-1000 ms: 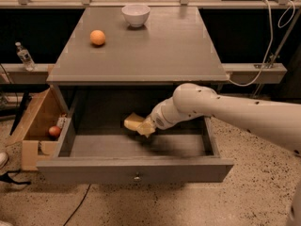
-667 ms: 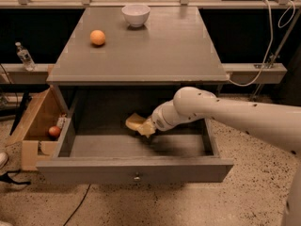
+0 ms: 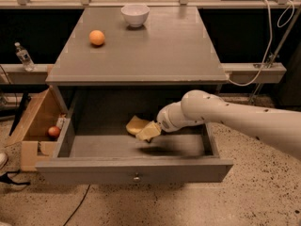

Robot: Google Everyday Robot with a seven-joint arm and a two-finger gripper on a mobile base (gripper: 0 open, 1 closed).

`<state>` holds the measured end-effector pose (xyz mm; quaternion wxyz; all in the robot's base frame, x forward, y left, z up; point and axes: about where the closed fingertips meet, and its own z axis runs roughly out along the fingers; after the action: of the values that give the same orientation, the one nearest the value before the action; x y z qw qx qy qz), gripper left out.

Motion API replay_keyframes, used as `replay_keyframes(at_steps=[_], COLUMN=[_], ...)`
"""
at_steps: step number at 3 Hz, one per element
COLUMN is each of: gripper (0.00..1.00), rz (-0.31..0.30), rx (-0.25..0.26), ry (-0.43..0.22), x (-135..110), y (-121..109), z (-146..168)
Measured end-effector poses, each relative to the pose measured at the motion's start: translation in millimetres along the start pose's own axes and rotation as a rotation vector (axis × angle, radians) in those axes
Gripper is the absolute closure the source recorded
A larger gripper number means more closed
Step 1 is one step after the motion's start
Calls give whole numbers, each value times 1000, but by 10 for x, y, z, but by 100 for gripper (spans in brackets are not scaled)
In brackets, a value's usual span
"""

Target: Place sponge into top drawer

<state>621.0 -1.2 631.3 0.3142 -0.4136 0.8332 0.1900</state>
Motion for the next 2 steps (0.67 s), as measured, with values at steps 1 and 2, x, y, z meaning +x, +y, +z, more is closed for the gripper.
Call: replay_keyframes(at_steps=[1, 2], gripper=[0, 0], rz=[29, 74], rx=[17, 30], ry=[-39, -68], x=[42, 107], y=[-11, -5], z=[-348, -842])
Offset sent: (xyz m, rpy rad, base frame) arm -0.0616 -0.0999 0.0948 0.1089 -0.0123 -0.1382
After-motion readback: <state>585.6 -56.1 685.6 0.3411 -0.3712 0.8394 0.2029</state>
